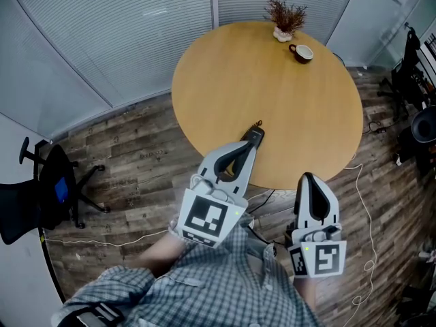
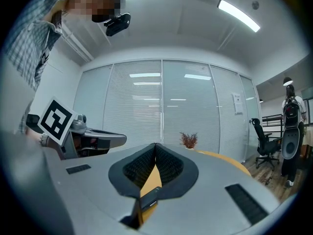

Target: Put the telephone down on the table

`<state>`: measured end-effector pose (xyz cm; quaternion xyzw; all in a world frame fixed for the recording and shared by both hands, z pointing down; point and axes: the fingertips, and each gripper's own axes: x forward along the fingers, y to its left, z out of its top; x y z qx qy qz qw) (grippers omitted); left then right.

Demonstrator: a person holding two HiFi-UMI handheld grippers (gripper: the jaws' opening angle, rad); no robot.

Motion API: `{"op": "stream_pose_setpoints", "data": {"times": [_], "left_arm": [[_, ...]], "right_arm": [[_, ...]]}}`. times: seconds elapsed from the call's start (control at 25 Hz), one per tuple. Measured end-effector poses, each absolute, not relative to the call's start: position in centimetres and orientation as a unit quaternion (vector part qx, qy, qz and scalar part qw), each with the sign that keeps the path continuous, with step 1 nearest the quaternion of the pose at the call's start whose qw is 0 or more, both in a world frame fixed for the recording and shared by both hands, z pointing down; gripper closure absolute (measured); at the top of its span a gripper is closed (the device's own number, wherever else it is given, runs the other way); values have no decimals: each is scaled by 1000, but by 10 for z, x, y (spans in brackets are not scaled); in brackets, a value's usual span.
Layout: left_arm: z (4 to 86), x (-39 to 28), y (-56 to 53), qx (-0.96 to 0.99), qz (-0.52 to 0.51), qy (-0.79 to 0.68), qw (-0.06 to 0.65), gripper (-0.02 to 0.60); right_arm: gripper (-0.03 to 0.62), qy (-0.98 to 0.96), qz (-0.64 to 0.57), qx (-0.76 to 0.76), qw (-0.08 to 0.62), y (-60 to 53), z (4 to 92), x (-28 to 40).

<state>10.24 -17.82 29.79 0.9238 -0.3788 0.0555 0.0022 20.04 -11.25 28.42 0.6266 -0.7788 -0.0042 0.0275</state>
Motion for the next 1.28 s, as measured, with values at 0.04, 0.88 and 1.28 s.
{"op": "stream_pose_setpoints", "data": {"times": [0.04,0.88,1.28], "left_arm": [[298,102,-178,924,56,-378,2,572],[305,108,-178,926,70,-371,3,572],[307,111,-178,929,72,-364,9,573]], "right_arm": [[585,-779,-5,627,28,-112,284,200],[585,-775,-1,631,30,-109,287,204],[585,-776,1,630,36,-107,289,204]]}}
